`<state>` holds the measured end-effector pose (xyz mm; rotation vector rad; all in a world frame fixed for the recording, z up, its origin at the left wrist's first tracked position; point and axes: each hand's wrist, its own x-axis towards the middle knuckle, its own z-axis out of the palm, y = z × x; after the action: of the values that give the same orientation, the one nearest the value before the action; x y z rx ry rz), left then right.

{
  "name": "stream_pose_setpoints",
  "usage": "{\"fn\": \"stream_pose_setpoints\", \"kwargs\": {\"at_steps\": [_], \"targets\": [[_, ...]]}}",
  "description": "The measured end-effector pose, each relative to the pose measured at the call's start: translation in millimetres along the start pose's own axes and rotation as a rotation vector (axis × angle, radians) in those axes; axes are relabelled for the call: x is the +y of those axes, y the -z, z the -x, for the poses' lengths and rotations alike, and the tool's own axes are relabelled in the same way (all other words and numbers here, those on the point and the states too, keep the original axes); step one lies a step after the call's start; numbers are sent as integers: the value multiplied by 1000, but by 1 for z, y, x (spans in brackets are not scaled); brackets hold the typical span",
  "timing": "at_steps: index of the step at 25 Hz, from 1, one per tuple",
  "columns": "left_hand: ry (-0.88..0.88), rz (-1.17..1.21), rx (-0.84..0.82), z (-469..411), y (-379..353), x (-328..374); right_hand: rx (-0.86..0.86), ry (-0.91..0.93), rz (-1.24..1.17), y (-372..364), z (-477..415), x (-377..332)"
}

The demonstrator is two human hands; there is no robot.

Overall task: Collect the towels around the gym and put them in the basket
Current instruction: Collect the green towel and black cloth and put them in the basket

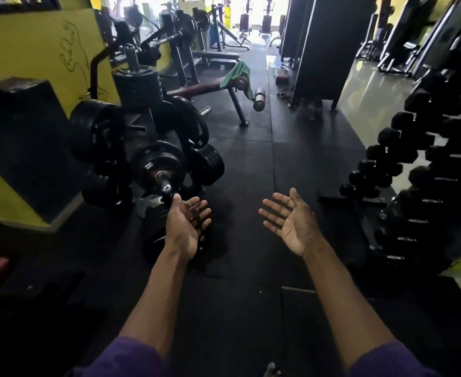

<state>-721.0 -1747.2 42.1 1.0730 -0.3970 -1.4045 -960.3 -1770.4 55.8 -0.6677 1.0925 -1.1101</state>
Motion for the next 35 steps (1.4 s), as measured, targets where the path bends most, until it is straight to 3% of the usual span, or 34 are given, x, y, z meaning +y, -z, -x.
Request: {"fn": "stream_pose_setpoints", "kwargs": {"at_steps": [9, 26, 35], "targets": [[-13, 57, 130, -196, -148, -4, -23, -41, 20, 59, -234, -132], [5, 34, 126, -665, -352, 54, -32, -48, -12, 46, -723, -309], [-71, 47, 169, -917, -475, 105, -103, -84, 3, 49, -987, -413]]}}
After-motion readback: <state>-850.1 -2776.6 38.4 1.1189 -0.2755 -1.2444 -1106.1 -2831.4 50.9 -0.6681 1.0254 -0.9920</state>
